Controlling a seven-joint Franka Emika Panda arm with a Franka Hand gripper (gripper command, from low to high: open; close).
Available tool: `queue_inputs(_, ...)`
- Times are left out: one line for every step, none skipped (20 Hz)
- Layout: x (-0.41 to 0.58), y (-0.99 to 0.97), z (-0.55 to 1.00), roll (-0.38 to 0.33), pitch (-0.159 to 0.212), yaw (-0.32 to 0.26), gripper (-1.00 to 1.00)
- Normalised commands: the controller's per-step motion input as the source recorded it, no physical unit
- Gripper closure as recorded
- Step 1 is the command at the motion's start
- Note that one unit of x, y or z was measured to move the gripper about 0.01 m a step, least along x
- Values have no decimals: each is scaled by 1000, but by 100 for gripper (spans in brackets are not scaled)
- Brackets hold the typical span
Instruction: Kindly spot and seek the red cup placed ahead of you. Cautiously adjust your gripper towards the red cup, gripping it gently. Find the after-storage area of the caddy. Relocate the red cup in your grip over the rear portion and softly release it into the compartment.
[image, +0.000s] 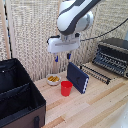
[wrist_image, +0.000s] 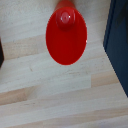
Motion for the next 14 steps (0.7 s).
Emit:
queue_inputs(0,-123,-351,0,17,0,-100)
queue_inputs(0,-140,-383,2,15,0,-100)
queue_inputs(0,-149,-386,2,19,0,-100)
queue_inputs(-3,-151,-380,2,29,0,-100)
queue_inputs(-49,-157,-380,0,44,0,-100)
queue_inputs(-54,-160,-371,0,49,0,-100)
queue_inputs(-106,-197,-363,0,60,2,-100)
queue_inputs(-117,-194,-349,0,57,1,-100)
queue_inputs(-146,-206,-357,0,55,4,-100)
queue_inputs(-140,-200,-357,0,57,1,-100)
queue_inputs(-177,-203,-366,0,56,2,-100)
queue_inputs(-229,-200,-337,0,63,0,-100)
queue_inputs(-237,-194,-303,0,60,0,-100)
queue_inputs(-283,-217,-277,0,58,0,-100)
